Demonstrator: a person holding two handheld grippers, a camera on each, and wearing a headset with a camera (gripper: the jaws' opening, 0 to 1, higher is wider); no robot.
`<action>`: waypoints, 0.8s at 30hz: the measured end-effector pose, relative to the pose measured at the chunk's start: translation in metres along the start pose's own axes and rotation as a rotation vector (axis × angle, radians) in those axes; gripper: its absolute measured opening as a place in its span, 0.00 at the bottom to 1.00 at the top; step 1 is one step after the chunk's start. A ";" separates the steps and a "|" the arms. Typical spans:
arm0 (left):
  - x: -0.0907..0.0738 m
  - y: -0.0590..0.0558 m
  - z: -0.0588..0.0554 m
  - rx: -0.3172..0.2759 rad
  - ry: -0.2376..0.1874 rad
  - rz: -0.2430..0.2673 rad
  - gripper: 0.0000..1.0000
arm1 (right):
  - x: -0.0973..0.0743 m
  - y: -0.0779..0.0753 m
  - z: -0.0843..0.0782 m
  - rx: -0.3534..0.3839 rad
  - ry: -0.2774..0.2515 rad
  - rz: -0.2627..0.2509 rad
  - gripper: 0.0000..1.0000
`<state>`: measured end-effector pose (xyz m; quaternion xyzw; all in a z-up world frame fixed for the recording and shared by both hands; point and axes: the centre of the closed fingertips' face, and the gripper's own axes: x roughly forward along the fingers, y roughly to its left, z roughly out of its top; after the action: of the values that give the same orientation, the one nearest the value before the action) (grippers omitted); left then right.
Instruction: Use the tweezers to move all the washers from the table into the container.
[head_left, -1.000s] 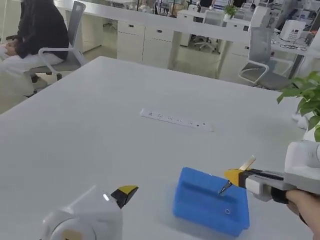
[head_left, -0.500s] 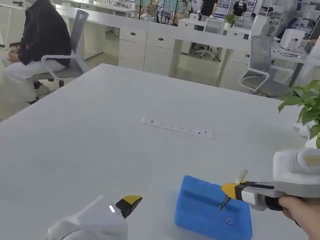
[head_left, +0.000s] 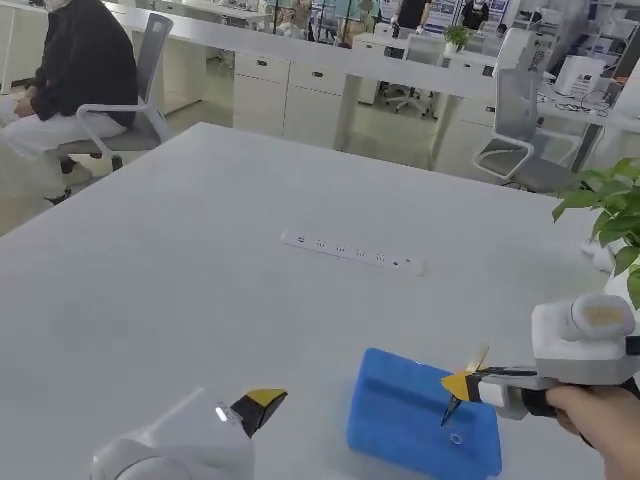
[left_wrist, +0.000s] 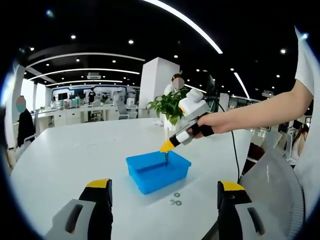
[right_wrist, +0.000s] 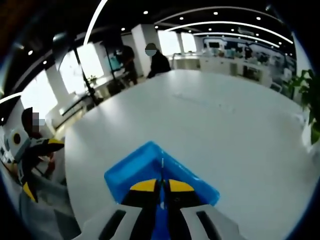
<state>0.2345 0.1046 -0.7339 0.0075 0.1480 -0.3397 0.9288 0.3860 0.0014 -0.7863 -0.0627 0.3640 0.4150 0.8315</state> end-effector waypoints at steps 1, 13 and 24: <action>0.000 0.000 0.000 0.002 0.003 -0.001 0.88 | 0.001 0.000 -0.001 0.001 0.005 -0.002 0.04; 0.001 0.000 -0.002 0.012 0.012 0.001 0.87 | 0.010 -0.003 -0.009 -0.012 0.033 -0.012 0.03; 0.001 -0.001 -0.003 0.011 0.013 -0.006 0.87 | 0.002 0.002 -0.007 0.009 -0.015 -0.013 0.03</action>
<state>0.2342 0.1035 -0.7372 0.0143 0.1521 -0.3433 0.9267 0.3816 0.0008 -0.7924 -0.0582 0.3592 0.4083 0.8372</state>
